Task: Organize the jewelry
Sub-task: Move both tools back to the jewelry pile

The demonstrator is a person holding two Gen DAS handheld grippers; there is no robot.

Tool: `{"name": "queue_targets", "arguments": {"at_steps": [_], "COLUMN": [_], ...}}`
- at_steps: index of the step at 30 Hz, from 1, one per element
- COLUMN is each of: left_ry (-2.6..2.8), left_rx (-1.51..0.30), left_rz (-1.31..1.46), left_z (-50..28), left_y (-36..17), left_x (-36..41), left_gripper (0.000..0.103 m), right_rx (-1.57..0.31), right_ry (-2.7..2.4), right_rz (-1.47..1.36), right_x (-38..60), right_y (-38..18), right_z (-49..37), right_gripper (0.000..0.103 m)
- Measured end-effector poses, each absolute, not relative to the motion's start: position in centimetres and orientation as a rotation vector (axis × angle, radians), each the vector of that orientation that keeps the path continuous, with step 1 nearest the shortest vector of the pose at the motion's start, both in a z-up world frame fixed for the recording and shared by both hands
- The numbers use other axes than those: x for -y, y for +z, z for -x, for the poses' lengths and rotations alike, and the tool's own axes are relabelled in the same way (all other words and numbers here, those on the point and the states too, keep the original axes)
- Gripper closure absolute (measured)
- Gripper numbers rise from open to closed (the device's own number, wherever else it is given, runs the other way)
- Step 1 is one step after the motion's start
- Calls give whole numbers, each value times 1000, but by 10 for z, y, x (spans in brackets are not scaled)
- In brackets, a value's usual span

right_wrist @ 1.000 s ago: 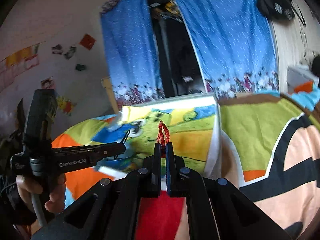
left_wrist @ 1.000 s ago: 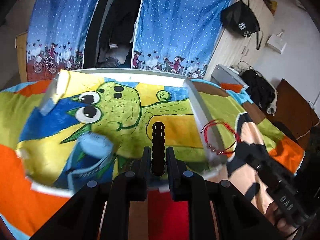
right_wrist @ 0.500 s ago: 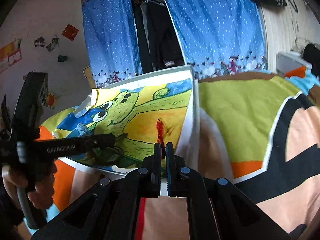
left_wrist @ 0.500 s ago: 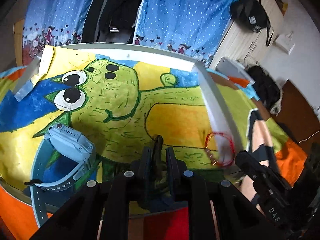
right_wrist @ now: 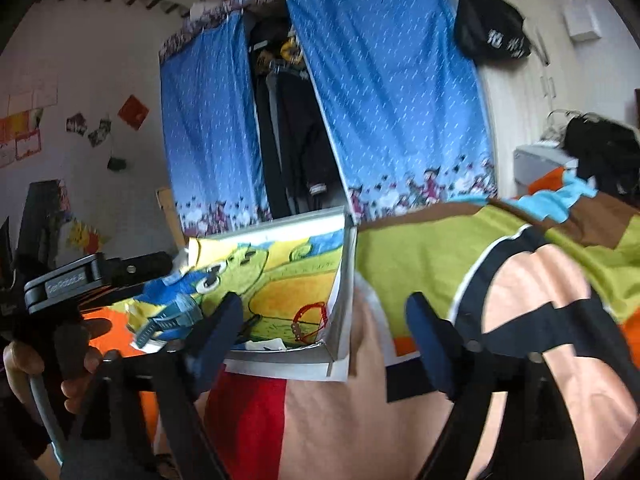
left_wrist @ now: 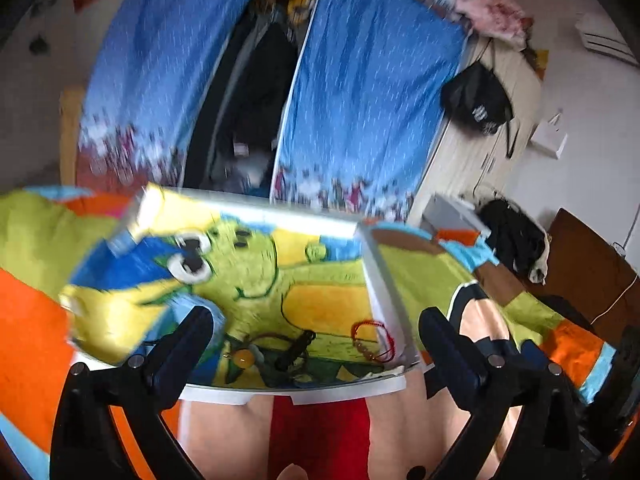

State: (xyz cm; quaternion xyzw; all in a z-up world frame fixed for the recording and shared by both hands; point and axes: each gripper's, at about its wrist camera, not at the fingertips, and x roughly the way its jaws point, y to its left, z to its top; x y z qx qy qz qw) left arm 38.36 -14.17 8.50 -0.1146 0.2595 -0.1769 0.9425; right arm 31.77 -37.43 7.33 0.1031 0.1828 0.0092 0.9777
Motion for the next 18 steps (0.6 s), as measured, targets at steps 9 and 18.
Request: {"name": "queue_targets", "arguments": {"at_steps": [9,18], "left_ry": [-262,-193], "left_rx": [-362,-349], "left_rz": [135,75], "left_z": [-279,-196], "left_y": [107,101], "left_x": [114,87], "left_gripper": [0,0], "right_rx": [-243,-212], "right_ry": [14,41], "right_rz": [-119,-80], "right_x": [350,315], "right_y": [110,109], "right_z": [-224,-150], "right_gripper": [1,1]}}
